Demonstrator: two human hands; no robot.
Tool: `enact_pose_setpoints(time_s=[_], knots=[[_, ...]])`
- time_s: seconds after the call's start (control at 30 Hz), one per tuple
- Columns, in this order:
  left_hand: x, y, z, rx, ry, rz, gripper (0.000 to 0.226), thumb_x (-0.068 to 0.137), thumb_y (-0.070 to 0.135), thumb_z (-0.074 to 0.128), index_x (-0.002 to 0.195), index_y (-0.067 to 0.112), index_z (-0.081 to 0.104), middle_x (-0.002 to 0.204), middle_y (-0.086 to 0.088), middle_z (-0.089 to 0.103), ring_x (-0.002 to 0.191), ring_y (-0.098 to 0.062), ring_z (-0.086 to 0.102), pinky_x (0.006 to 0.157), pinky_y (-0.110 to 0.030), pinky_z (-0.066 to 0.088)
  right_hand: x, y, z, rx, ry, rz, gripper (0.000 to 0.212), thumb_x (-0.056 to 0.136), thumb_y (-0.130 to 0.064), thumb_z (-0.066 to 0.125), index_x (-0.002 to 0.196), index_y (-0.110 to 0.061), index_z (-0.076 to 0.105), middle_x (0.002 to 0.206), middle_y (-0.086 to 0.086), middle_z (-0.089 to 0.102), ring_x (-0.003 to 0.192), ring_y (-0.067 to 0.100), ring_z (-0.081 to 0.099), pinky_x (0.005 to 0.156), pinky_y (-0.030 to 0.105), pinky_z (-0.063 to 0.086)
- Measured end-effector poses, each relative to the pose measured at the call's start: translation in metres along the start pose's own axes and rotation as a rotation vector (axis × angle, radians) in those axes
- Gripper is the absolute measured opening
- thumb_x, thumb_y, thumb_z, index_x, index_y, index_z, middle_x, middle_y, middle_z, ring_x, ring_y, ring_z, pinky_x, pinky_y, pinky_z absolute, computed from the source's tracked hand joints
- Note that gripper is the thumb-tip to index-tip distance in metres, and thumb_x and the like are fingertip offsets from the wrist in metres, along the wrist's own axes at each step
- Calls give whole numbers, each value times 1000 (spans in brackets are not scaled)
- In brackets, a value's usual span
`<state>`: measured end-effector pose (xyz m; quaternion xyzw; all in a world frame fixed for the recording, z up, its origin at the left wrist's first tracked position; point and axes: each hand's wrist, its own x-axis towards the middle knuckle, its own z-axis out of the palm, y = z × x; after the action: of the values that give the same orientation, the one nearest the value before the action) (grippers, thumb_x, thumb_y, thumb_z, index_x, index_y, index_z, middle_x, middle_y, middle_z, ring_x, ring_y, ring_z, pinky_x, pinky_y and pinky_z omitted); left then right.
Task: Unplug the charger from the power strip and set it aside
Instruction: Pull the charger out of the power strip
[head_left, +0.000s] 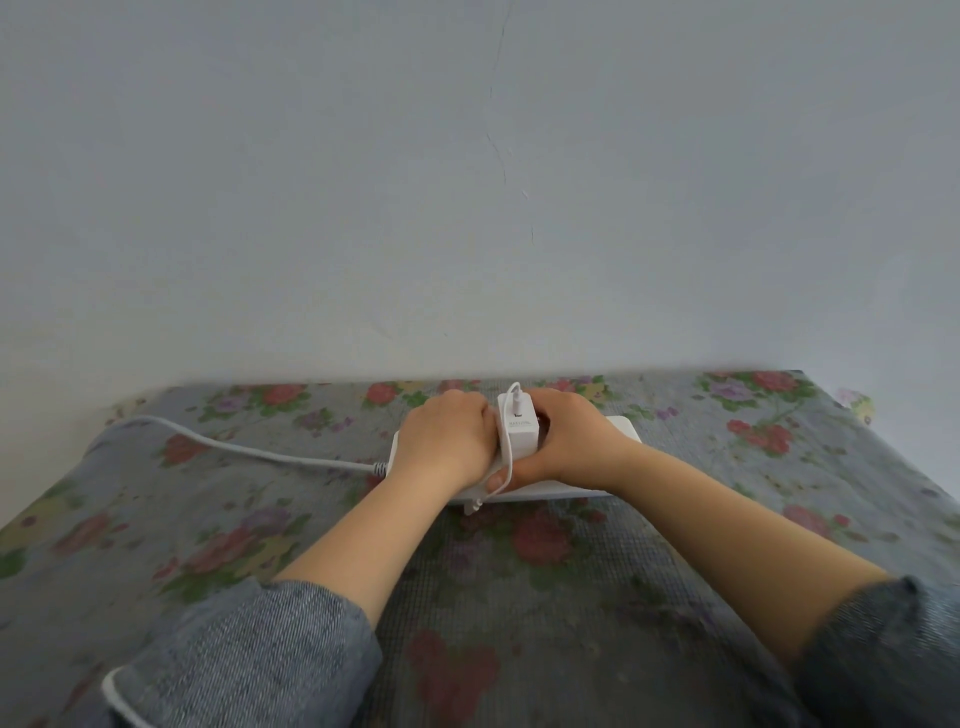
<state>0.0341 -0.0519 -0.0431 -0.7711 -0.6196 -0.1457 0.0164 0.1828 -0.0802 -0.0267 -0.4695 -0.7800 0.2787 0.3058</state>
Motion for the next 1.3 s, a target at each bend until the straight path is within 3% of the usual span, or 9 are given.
enact_pose_setpoints(time_s=[0.27, 0.47, 0.63, 0.73, 0.9, 1.03, 1.23, 1.3], knots=[[-1, 1, -3, -13, 12, -23, 31, 93, 32, 38, 87, 17, 63, 87, -4, 65, 74, -24, 58, 68, -41, 51, -2, 1, 0, 32, 12, 9, 42, 48, -34, 90, 68, -45, 55, 66, -27, 58, 64, -17, 52, 57, 10, 34], [-1, 0, -1, -24, 23, -30, 29, 92, 31, 39, 88, 17, 64, 90, -4, 66, 75, -25, 59, 66, -40, 49, -2, 1, 0, 34, 24, 10, 42, 47, -33, 91, 68, -45, 55, 60, -36, 57, 63, -17, 52, 54, 8, 35], [-2, 0, -2, -27, 21, -33, 29, 93, 29, 37, 86, 17, 63, 91, -6, 65, 77, -27, 59, 68, -40, 49, -2, 0, -1, 32, 22, -2, 40, 49, -32, 91, 69, -43, 58, 63, -30, 60, 64, -13, 54, 55, 8, 36], [-1, 1, -3, -39, 22, -37, 29, 94, 29, 38, 87, 16, 63, 91, -6, 65, 79, -28, 59, 71, -42, 51, -2, 0, -1, 42, 28, -15, 39, 49, -29, 91, 66, -42, 58, 59, -37, 58, 62, -15, 54, 55, 5, 37], [-1, 0, -2, -57, 27, -38, 29, 95, 31, 38, 88, 17, 63, 92, -6, 65, 78, -27, 59, 71, -43, 51, -2, 0, -1, 43, 45, -20, 38, 50, -27, 91, 67, -40, 60, 58, -27, 59, 59, -14, 53, 54, 5, 36], [-1, 0, -2, -56, 32, -41, 29, 94, 30, 38, 86, 17, 62, 91, -6, 65, 77, -26, 59, 67, -40, 50, -3, -2, -2, 48, 36, -1, 36, 49, -29, 91, 71, -39, 64, 66, -20, 63, 62, -10, 55, 57, 8, 39], [-2, 1, -2, -43, 33, -37, 28, 95, 30, 38, 85, 17, 61, 92, -6, 64, 77, -27, 59, 68, -40, 50, -3, -1, -1, 65, 47, 30, 36, 50, -30, 90, 80, -27, 70, 78, -4, 71, 73, 10, 63, 67, 31, 49], [-2, 1, -2, -49, 37, -40, 29, 95, 31, 37, 89, 17, 62, 92, -5, 63, 78, -27, 59, 69, -41, 50, -3, -1, 0, 75, 35, 37, 36, 49, -31, 90, 79, -27, 71, 75, -6, 70, 68, 5, 60, 64, 29, 47]])
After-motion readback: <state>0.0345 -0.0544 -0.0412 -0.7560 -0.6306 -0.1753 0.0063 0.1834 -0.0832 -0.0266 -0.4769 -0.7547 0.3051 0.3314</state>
